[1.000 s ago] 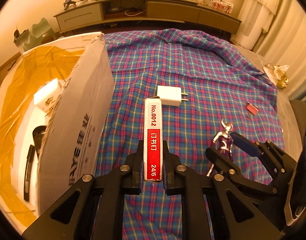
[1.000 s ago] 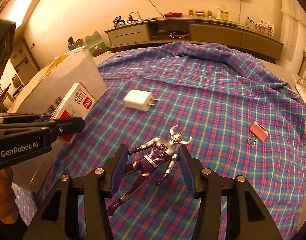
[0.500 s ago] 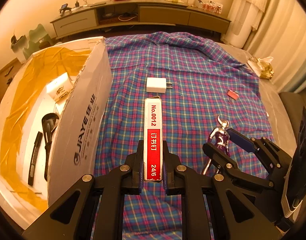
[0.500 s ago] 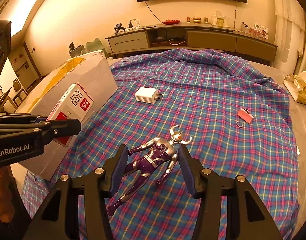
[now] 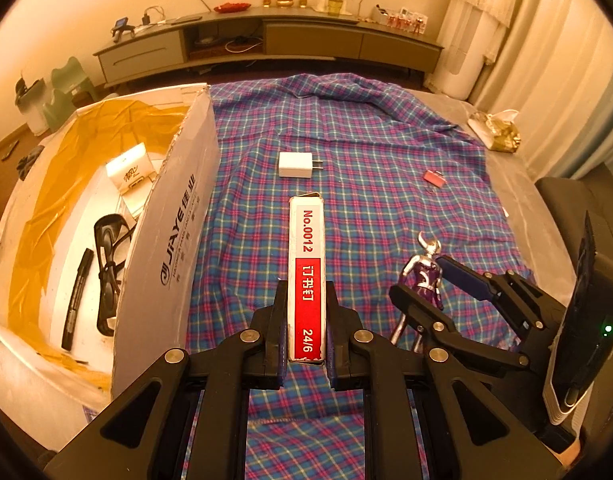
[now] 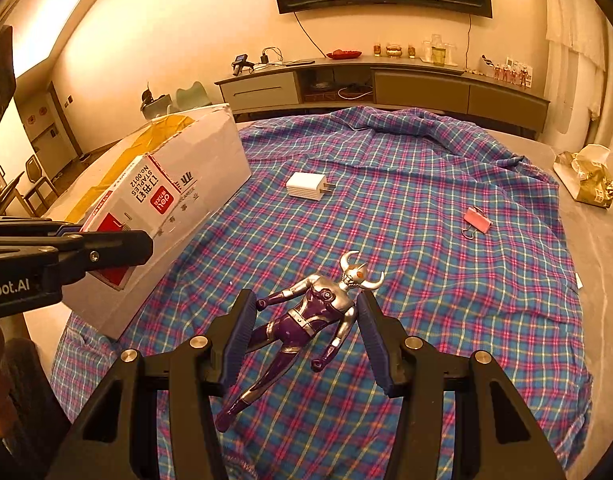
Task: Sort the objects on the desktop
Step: 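Carry the staple box and figure with both tools over the cardboard box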
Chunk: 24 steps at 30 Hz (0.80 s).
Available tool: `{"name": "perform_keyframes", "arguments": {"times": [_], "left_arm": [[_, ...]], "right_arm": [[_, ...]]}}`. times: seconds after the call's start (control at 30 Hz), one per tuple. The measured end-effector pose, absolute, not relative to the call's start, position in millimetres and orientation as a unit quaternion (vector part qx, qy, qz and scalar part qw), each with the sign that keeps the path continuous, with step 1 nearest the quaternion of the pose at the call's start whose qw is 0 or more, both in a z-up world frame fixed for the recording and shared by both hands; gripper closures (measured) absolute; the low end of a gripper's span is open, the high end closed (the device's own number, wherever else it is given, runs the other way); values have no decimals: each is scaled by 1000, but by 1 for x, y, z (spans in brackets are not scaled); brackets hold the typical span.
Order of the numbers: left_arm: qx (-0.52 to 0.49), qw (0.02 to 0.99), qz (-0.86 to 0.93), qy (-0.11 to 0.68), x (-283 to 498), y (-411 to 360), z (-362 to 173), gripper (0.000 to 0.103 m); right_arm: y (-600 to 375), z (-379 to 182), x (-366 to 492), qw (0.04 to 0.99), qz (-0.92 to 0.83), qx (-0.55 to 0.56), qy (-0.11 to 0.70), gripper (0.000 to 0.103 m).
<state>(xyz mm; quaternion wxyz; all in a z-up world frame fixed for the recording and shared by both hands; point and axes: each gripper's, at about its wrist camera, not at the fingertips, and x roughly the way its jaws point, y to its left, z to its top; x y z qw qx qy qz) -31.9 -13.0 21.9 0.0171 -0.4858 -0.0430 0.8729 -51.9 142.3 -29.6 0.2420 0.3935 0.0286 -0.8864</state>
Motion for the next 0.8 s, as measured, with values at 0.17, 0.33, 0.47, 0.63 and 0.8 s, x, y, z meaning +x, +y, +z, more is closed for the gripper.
{"name": "perform_keyframes", "arguments": {"times": [0.17, 0.33, 0.47, 0.63, 0.8], "left_arm": [[-481, 29, 875, -47, -20, -13, 29, 88], [-474, 39, 878, -56, -11, -21, 36, 88], [-468, 43, 880, -65, -4, -30, 42, 88], [-456, 45, 886, -76, 4, -47, 51, 88], [-445, 44, 890, -91, 13, -68, 61, 88]], "right_arm": [[141, -24, -41, 243, -888, 389, 32, 50], [136, -15, -29, 248, -889, 382, 37, 50], [129, -4, -19, 255, -891, 372, 45, 50], [117, 12, -9, 268, -893, 358, 56, 50], [104, 24, 0, 282, -892, 347, 67, 50]]}}
